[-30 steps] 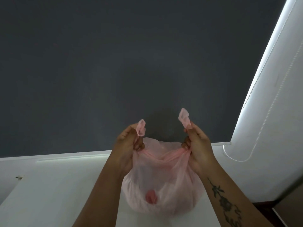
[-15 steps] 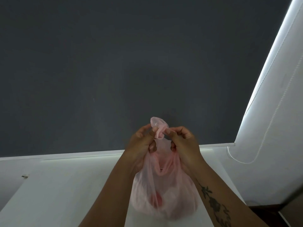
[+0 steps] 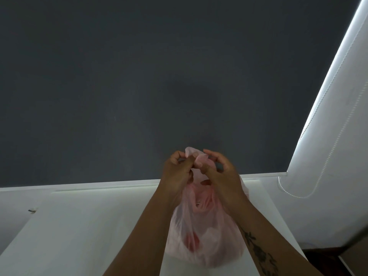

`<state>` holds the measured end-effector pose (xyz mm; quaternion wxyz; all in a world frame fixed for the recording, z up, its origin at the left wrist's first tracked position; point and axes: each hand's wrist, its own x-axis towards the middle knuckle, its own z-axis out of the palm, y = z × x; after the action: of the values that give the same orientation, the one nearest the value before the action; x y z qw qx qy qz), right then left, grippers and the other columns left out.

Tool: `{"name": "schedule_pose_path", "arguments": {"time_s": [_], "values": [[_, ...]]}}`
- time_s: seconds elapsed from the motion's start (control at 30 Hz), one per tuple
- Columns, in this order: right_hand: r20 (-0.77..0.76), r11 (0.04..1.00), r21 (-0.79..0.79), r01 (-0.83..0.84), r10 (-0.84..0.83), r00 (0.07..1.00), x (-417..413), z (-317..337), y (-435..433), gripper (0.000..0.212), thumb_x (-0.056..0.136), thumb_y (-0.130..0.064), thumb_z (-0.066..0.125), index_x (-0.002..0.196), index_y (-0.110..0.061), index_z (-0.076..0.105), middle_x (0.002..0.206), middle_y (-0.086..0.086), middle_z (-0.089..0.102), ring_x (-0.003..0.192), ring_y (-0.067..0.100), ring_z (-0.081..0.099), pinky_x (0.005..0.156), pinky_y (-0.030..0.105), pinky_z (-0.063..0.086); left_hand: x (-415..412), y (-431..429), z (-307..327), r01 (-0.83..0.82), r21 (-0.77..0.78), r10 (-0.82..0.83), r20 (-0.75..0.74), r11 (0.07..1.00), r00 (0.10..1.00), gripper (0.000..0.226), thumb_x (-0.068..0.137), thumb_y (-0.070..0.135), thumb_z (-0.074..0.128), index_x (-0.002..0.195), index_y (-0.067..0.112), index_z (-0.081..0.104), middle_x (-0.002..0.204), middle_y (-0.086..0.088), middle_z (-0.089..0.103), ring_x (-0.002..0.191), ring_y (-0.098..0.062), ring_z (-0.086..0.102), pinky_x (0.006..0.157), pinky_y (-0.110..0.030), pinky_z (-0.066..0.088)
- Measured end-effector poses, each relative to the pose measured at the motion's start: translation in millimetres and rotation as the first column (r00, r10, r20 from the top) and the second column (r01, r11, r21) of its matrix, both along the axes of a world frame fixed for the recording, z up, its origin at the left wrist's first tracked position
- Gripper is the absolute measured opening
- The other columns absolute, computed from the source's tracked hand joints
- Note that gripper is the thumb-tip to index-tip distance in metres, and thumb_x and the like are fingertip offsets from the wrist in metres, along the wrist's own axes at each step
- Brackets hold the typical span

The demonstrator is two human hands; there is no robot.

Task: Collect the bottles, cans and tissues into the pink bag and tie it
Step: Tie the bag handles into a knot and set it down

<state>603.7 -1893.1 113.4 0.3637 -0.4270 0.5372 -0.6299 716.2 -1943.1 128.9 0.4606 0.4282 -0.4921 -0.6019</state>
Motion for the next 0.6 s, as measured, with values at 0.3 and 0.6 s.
{"name": "schedule_pose_path", "arguments": {"time_s": [0.3,0.6], "values": [[-0.134,0.967,-0.06,0.247,-0.254,0.958,-7,2,0,0.01,0.097,-0.025,0.054,0.098,-0.017,0.06,0.093,-0.008,0.063,0.081,0.001,0.06,0.057,0.002,0.043,10,-4,-10,-0.092,-0.294,0.171,0.259,0.952,0.951,0.02,0.104,0.027,0.043,0.089,0.015,0.05,0.07,-0.005,0.054,0.057,-0.015,0.048,0.045,-0.023,0.043],[-0.313,0.965,0.068,0.253,-0.22,0.924,-22,-1,-17,0.009,0.092,-0.019,0.061,0.087,-0.012,0.06,0.083,-0.002,0.067,0.077,0.012,0.061,0.061,0.009,0.043,12,-5,-17,-0.001,-0.602,0.283,0.375,0.799,0.883,0.026,0.104,0.028,0.043,0.085,0.011,0.049,0.064,0.007,0.046,0.058,-0.005,0.042,0.053,-0.02,0.036]]}}
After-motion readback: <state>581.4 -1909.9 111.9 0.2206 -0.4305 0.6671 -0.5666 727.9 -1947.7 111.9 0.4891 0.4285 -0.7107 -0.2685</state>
